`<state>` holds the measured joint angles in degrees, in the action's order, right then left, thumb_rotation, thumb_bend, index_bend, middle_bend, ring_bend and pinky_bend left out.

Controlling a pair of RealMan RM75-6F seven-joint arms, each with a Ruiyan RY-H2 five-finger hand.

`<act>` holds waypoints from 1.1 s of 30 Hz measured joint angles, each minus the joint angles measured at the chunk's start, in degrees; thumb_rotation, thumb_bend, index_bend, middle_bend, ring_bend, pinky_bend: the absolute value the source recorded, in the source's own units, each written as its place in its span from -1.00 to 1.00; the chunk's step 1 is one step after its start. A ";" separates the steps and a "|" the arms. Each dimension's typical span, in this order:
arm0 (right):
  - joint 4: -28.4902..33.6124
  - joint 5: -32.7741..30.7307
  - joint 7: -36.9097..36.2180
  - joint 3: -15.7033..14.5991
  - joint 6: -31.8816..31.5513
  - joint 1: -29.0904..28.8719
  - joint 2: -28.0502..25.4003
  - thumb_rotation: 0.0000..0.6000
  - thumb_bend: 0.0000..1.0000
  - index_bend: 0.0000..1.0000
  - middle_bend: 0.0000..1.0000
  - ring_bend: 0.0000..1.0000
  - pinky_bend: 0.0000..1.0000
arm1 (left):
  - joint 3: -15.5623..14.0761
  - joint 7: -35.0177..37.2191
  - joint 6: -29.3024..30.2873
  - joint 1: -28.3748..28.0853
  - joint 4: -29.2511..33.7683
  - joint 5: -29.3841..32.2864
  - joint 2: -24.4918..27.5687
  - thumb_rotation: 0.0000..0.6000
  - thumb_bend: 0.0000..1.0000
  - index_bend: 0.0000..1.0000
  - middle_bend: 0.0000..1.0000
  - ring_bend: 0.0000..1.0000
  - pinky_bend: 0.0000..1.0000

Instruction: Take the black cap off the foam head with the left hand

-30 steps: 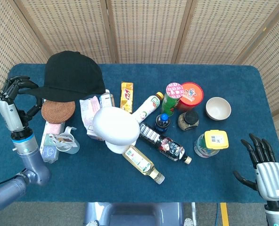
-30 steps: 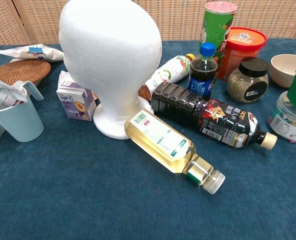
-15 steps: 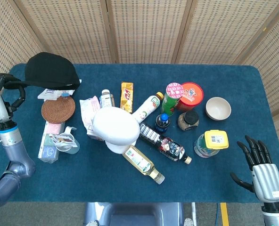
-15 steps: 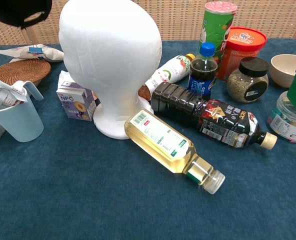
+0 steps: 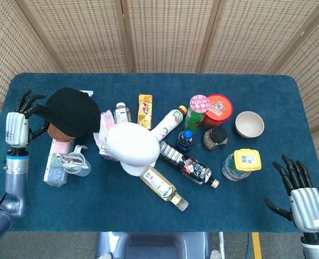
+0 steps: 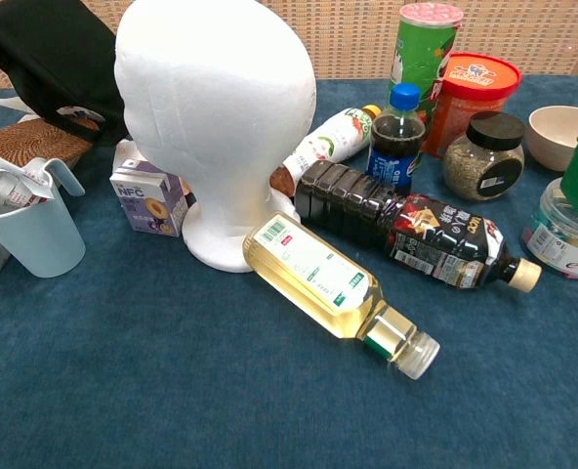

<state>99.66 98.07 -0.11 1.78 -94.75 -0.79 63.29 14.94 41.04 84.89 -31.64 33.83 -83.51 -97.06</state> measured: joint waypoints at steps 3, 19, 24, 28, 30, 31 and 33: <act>0.03 0.19 0.02 -0.07 -0.06 0.02 -0.01 1.00 -0.56 -0.81 -1.00 -0.98 -1.00 | -2.39 -2.15 -1.96 1.51 7.62 -1.04 5.22 1.00 -0.94 -0.91 -1.00 -1.00 -0.87; 0.16 1.32 -0.21 -0.63 -0.40 0.21 -0.17 1.00 -0.57 -0.81 -1.00 -0.97 -1.00 | -9.56 -12.61 -3.20 14.38 50.82 -0.64 37.07 1.00 -0.98 -1.00 -1.00 -1.00 -0.89; 0.27 1.71 -0.31 -0.84 -0.48 0.26 -0.26 1.00 -0.57 -0.81 -1.00 -0.97 -1.00 | -10.09 -11.37 -0.01 18.30 54.04 0.57 40.79 1.00 -0.98 -1.00 -1.00 -1.00 -0.89; 0.28 2.10 -0.36 -0.97 -0.76 0.37 -0.31 1.00 -0.57 -0.81 -1.00 -0.97 -1.00 | -10.52 -10.70 1.29 20.18 53.98 0.79 41.27 1.00 -0.98 -1.00 -1.00 -1.00 -0.89; 0.27 2.22 -0.28 -0.95 -1.07 0.47 -0.29 1.00 -0.57 -0.81 -1.00 -0.97 -1.00 | -11.34 -10.87 1.42 21.66 54.19 1.25 41.39 1.00 -0.98 -1.00 -1.00 -1.00 -0.89; 0.21 2.23 -0.16 -0.90 -1.23 0.53 -0.25 1.00 -0.57 -0.81 -1.00 -0.97 -1.00 | -11.81 -11.07 1.41 22.39 54.43 1.49 41.41 1.00 -0.98 -1.00 -1.00 -1.00 -0.89; 0.06 2.13 0.18 -0.71 -1.44 0.60 -0.14 1.00 -0.57 -0.81 -1.00 -0.97 -1.00 | -12.95 -10.97 1.12 23.82 55.24 1.87 41.45 1.00 -0.98 -1.00 -1.00 -1.00 -0.89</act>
<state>99.72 100.20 0.07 1.07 -96.19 -0.19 63.15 1.99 30.07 86.01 -7.82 89.07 -81.63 -55.62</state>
